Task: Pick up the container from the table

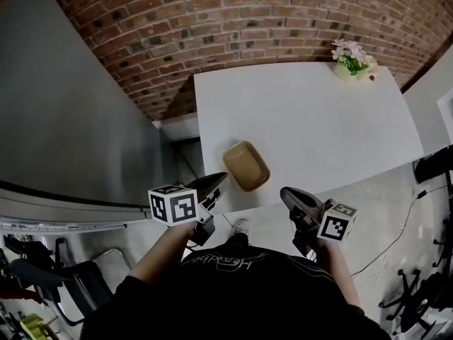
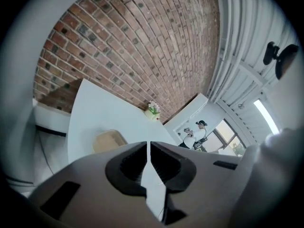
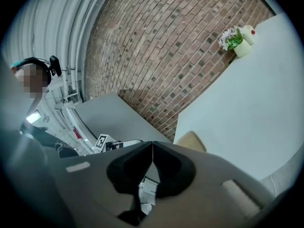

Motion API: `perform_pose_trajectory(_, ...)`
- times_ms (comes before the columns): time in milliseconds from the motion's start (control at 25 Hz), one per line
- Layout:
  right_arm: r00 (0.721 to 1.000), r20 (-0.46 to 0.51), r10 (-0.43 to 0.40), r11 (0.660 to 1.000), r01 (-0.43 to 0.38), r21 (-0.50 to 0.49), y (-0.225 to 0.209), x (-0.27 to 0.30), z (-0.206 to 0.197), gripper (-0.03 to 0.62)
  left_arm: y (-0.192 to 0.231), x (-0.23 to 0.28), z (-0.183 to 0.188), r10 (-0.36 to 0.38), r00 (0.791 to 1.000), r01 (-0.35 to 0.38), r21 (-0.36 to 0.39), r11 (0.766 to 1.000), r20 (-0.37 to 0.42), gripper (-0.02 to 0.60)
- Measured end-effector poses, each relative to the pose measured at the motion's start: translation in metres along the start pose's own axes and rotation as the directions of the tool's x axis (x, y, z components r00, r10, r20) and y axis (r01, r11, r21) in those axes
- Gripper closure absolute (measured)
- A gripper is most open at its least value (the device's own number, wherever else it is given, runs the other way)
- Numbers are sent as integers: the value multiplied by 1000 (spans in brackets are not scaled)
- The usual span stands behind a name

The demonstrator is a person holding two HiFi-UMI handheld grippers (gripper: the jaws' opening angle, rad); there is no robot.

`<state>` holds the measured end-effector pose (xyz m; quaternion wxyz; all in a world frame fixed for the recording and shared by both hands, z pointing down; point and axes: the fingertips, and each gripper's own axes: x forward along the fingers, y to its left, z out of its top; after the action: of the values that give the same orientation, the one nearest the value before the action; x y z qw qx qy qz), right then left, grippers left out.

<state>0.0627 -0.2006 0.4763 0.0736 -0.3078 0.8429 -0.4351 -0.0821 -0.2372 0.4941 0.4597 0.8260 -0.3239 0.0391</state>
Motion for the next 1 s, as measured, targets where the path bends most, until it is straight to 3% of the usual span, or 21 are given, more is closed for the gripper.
perform_pose_trajectory(200, 998, -14, -66, 998, 67, 23, -25, 11, 2, 563, 48, 8, 4, 118, 992, -117, 22, 993, -43, 577)
perform_pose_trajectory(280, 996, -17, -92, 995, 92, 36, -38, 13, 3, 562, 67, 13, 1, 157, 986, -157, -1, 988, -61, 574)
perform_pose_trajectory(400, 993, -33, -117, 992, 118, 51, -56, 20, 1, 525, 86, 21, 0, 168, 983, -173, -57, 983, -72, 534)
perform_pose_trajectory(560, 983, -72, -168, 982, 174, 74, -83, 28, -9, 523, 110, 32, 2, 205, 975, -210, -41, 977, -89, 499)
perform_pose_trajectory(720, 966, -122, -228, 962, 242, 122, -115, 36, -28, 494, 135, 44, -7, 204, 971, -219, -123, 968, -124, 433)
perform_pose_trajectory(840, 953, -142, -267, 947, 287, 145, -136, 41, -39, 493, 151, 49, -9, 214, 967, -235, -162, 958, -135, 425)
perform_pose_trajectory(1000, 948, -186, -259, 944, 289, 157, -142, 55, -47, 493, 156, 60, -12, 198, 967, -228, -209, 951, -158, 425)
